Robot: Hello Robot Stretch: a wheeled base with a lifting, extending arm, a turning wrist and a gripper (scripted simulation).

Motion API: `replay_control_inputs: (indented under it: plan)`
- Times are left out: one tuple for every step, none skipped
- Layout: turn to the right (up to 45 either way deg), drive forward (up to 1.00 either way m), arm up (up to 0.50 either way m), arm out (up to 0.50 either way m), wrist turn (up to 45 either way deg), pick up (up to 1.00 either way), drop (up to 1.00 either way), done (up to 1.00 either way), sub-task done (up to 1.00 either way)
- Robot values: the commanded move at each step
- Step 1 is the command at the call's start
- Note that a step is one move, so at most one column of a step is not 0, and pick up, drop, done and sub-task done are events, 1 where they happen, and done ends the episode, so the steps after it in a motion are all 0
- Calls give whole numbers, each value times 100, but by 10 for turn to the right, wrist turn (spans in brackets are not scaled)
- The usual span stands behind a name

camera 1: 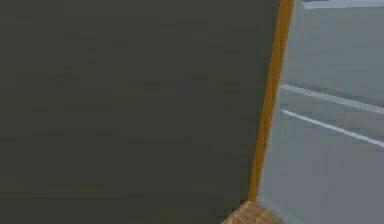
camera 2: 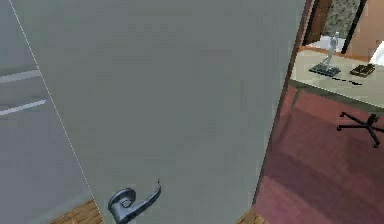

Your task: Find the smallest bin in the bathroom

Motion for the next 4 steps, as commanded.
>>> replay_control_inputs:
  plan:
    - [0, 25, 0, 0, 0, 0, 0, 0, 0]
    - [450, 0, 0, 0, 0, 0, 0, 0, 0]
    - [120, 0, 0, 0, 0, 0, 0, 0, 0]
    - [0, 70, 0, 0, 0, 0, 0, 0, 0]
